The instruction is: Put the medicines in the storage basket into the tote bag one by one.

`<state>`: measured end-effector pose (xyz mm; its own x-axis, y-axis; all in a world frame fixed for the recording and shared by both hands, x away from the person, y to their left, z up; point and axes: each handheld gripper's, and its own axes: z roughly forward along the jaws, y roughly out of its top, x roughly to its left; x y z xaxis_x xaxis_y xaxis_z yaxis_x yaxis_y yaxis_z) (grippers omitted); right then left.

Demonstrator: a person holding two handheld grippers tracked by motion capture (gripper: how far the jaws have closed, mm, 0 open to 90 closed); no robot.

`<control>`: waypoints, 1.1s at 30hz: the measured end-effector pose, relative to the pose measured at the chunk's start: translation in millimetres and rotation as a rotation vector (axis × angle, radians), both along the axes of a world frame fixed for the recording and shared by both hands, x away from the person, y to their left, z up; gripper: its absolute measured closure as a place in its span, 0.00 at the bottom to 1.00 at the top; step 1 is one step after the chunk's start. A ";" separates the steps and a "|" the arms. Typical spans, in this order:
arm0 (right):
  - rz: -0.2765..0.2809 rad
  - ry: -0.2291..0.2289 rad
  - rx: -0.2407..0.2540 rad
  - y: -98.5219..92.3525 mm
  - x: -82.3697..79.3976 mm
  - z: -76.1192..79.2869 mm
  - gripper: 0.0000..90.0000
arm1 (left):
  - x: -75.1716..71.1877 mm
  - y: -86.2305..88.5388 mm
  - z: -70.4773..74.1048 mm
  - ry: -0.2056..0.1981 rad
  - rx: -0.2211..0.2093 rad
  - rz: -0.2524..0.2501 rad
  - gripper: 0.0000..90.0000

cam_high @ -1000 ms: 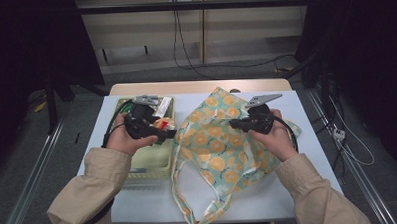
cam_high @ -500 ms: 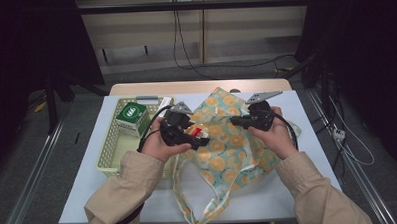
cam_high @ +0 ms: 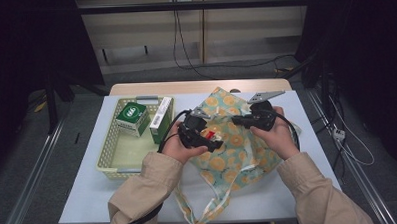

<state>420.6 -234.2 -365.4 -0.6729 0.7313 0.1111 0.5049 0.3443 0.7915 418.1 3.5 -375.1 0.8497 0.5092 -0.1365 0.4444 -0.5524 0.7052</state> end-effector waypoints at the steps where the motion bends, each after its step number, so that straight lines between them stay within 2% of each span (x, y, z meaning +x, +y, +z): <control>1: -0.001 0.001 0.005 -0.6 -0.1 0.1 1.00 | 1.7 -1.8 -2.9 0.002 0.003 0.006 0.23; 2: -0.001 0.002 0.011 -1.0 0.0 -0.1 1.00 | 4.7 -3.0 -5.8 0.024 -0.009 -0.005 0.23; 3: -0.002 0.003 0.014 -1.3 0.0 -0.2 1.00 | 6.5 -4.7 -7.8 0.024 -0.007 0.003 0.23; 7: 0.003 0.004 0.021 -1.2 -0.6 0.1 1.00 | 12.9 -11.7 -15.2 0.008 0.016 0.021 0.23; 13: 0.013 0.005 0.021 -1.3 -1.5 -0.7 1.00 | 21.4 -15.4 -23.9 0.004 0.005 0.042 0.23; 28: 0.006 0.022 0.034 -5.5 -0.1 -5.7 1.00 | 23.0 -21.4 -23.4 0.005 -0.002 0.034 0.23; 33: 0.007 0.025 0.043 -5.6 -0.1 -5.2 1.00 | 29.3 -24.1 -27.6 0.009 0.008 0.036 0.23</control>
<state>420.5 -239.9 -370.6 -0.6749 0.7204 0.1598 0.5226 0.3138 0.7927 447.4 -20.6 -402.7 0.8297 0.5406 -0.1396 0.4703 -0.5420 0.6965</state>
